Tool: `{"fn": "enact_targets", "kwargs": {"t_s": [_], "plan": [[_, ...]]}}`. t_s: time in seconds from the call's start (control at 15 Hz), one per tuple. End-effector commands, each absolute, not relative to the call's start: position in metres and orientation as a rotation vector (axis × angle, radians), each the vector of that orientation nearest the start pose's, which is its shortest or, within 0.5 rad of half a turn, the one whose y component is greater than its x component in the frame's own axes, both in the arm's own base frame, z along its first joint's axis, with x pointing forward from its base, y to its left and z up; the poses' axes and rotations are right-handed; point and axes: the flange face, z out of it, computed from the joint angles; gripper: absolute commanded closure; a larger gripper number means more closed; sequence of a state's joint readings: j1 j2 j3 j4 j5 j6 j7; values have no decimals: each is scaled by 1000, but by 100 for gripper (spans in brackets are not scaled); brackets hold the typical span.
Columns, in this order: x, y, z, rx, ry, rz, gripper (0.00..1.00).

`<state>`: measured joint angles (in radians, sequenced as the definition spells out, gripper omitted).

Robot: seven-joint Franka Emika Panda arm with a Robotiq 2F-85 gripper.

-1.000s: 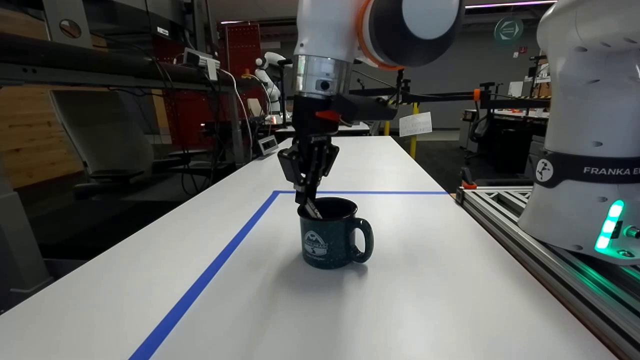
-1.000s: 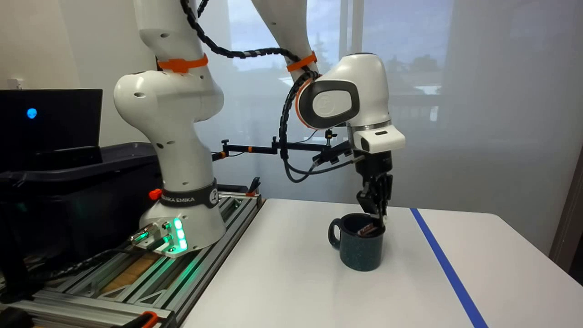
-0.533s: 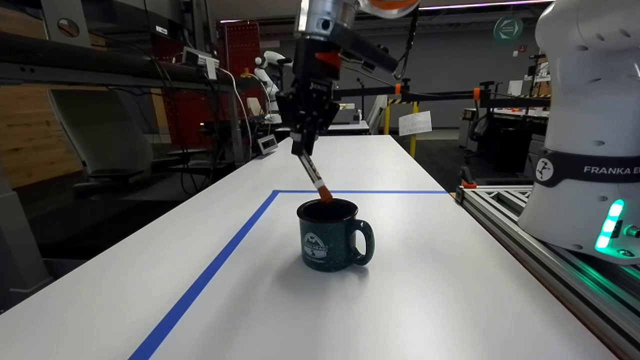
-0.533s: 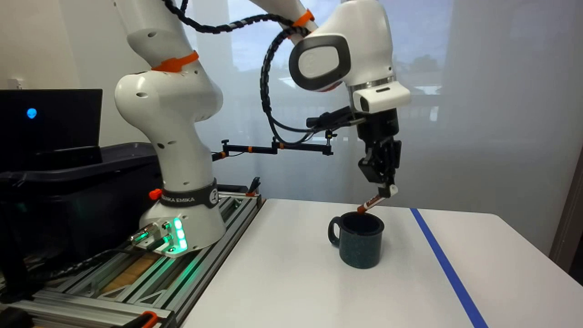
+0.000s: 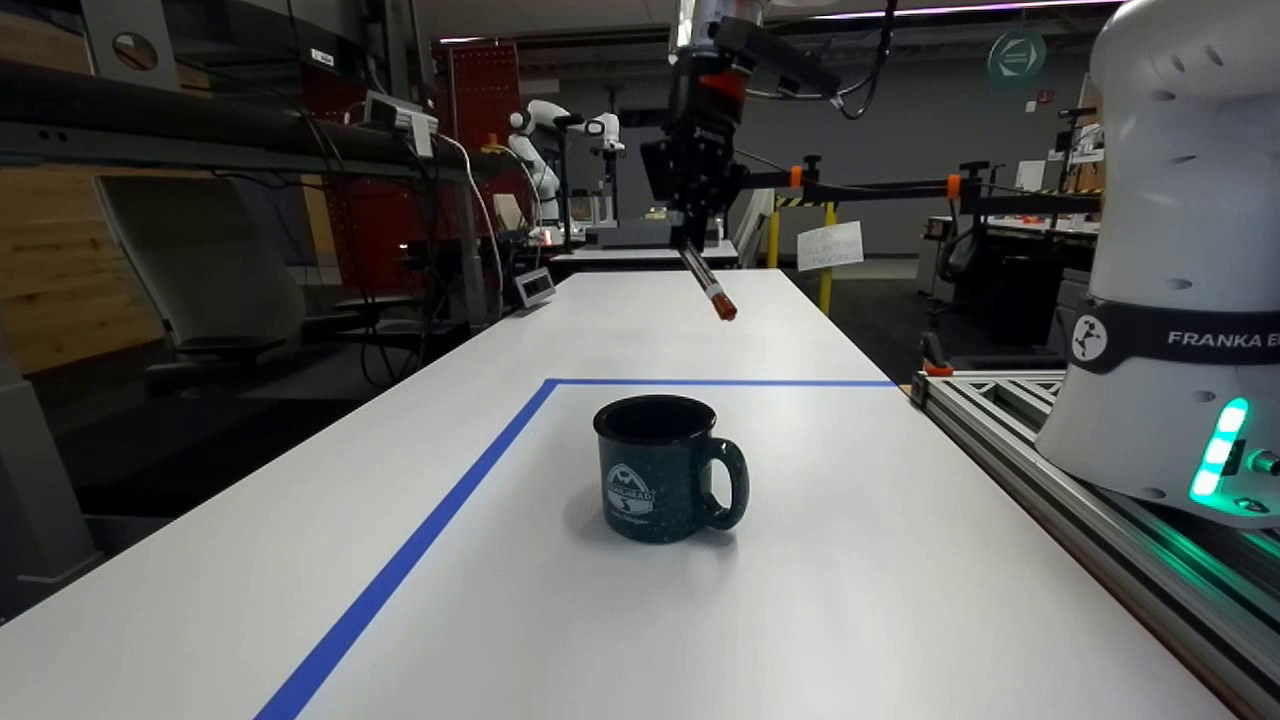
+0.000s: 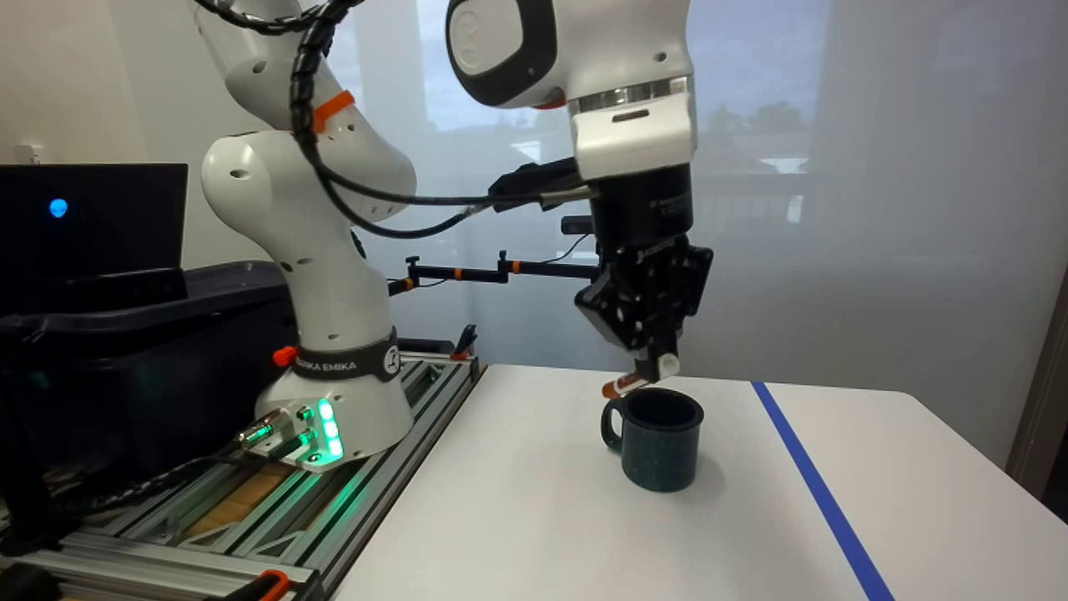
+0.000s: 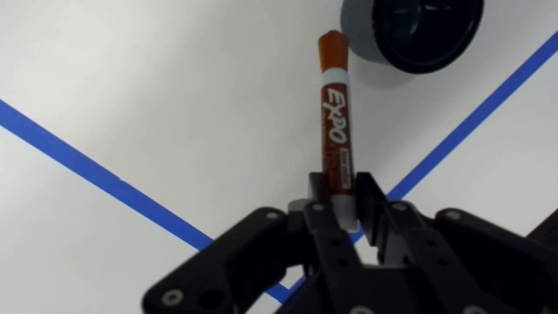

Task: Remove the marker out of the cup

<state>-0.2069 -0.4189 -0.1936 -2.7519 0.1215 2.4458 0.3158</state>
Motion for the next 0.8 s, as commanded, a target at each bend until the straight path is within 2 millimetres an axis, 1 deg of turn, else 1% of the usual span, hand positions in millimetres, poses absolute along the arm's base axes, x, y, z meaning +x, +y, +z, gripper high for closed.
{"fn": "enact_targets", "kwargs": {"t_s": [0.0, 0.07, 0.2, 0.4, 0.53, 0.73], "plan": [[340, -167, 315, -2703, 1167, -23, 95], [339, -167, 300, -2706, 1164, 15, 95], [338, -167, 278, -2715, 1157, 83, 95], [346, -159, 246, -2743, 1113, 184, 95], [355, -153, 231, -2781, 1087, 200, 95], [370, -145, 215, -2846, 1051, 171, 95]]}}
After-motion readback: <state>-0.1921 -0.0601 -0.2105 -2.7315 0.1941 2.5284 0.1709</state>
